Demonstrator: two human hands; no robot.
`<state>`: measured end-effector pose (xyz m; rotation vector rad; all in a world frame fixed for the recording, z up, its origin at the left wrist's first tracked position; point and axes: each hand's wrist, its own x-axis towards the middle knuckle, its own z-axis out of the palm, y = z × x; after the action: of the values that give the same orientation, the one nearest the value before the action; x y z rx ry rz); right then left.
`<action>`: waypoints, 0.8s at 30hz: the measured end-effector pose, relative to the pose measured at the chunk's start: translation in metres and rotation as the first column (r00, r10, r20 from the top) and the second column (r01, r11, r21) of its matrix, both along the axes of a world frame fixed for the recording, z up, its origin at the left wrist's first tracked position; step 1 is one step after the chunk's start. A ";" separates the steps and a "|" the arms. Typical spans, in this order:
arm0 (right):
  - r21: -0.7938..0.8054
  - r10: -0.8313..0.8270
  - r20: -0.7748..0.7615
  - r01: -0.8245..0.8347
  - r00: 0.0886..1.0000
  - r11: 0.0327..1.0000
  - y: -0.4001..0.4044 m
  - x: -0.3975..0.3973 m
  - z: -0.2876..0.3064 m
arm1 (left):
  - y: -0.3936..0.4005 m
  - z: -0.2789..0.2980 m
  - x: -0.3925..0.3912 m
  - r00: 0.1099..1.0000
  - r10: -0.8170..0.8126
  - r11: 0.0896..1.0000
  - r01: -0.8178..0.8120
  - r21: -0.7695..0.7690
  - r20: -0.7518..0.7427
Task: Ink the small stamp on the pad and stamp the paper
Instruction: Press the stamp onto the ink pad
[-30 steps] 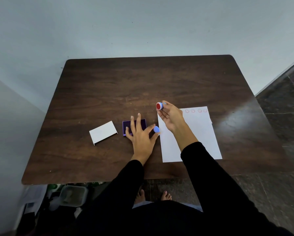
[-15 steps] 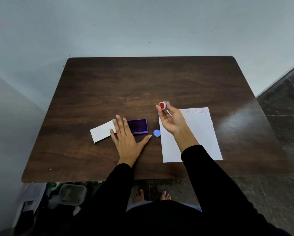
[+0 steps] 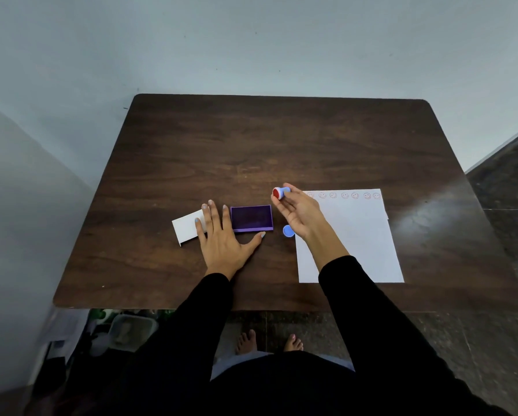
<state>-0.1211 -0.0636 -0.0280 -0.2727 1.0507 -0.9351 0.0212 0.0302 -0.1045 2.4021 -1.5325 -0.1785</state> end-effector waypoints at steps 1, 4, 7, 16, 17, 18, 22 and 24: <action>-0.047 0.015 -0.084 -0.019 0.996 0.999 0.000 0.002 -0.001 | 0.000 0.000 -0.001 1.000 -0.003 1.000 0.003 -0.005 -0.003; -0.180 0.026 -0.389 -0.104 0.921 0.978 0.007 0.013 -0.009 | 0.001 -0.001 -0.001 1.000 -0.001 1.000 0.001 -0.017 -0.014; -0.325 -0.038 -0.740 -0.306 0.672 0.895 0.018 0.025 -0.019 | 0.002 -0.002 0.000 1.000 0.001 1.000 -0.001 0.001 -0.025; -0.324 -0.131 -0.939 -0.687 0.319 0.651 0.043 0.046 -0.031 | 0.002 -0.003 0.003 0.999 -0.036 0.998 0.037 0.042 -0.039; -0.321 -0.139 -0.942 -0.701 0.305 0.636 0.044 0.045 -0.032 | 0.002 -0.003 0.003 0.998 -0.040 0.998 0.041 0.042 -0.041; -0.322 -0.145 -0.943 -0.710 0.300 0.626 0.045 0.044 -0.033 | 0.002 -0.002 0.004 0.998 -0.044 0.998 0.046 0.041 -0.041; -0.293 -0.142 -0.955 -0.748 0.261 0.596 0.044 0.045 -0.031 | 0.001 -0.001 0.003 0.998 -0.051 0.998 0.053 0.036 -0.036; -0.281 -0.150 -0.960 -0.774 0.238 0.567 0.043 0.043 -0.032 | 0.001 -0.001 0.003 0.998 -0.053 0.998 0.055 0.037 -0.033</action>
<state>-0.0784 -0.0211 -0.0604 -1.9968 1.4860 -0.6376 0.0242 0.0317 -0.1058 2.3762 -1.5946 -0.2591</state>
